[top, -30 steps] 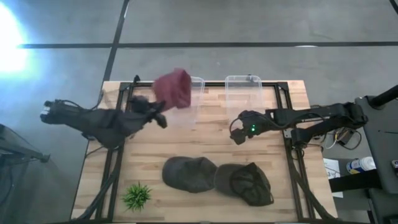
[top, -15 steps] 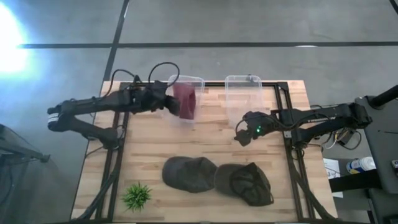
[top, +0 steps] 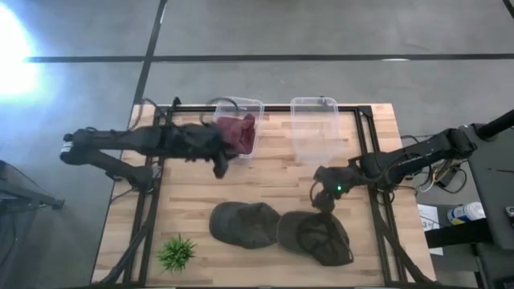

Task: Pick & Place hat
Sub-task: Put the black cap into the right transparent bin

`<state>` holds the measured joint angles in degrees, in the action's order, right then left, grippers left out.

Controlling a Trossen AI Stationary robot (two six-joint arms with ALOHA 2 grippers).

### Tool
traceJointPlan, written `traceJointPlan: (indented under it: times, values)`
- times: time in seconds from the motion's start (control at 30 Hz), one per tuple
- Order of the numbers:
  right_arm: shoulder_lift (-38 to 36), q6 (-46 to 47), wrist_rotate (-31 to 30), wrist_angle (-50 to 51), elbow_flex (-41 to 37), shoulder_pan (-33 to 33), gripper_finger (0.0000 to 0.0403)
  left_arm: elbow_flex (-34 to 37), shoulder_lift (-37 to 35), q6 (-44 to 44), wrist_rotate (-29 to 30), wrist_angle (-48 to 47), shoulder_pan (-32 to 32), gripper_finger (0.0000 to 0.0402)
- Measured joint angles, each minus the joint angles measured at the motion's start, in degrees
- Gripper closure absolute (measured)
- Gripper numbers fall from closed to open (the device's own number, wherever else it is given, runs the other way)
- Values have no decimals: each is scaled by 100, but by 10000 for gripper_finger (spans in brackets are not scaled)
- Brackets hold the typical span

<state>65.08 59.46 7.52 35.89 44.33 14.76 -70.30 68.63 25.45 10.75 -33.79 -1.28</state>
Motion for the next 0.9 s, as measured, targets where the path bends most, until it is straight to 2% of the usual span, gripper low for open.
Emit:
traceJointPlan:
  times: [0.1, 0.37, 0.7, 0.9]
  values:
    - [117, 311, 14, 37, -23, 405, 156, 222, 479, -334, -475, 366, -16, 250]
    - [872, 1373, 46, -530, -32, 1301, 156, 336, 2053, -604, -1740, 2494, 11, 250]
    - [2397, 2427, -279, -1559, -32, 1513, 156, -322, 3710, -479, -3078, 2666, -96, 250]
    - [2887, 2877, -774, -1967, 7, 1509, 156, -558, 4187, -429, -3444, 2713, -291, 250]
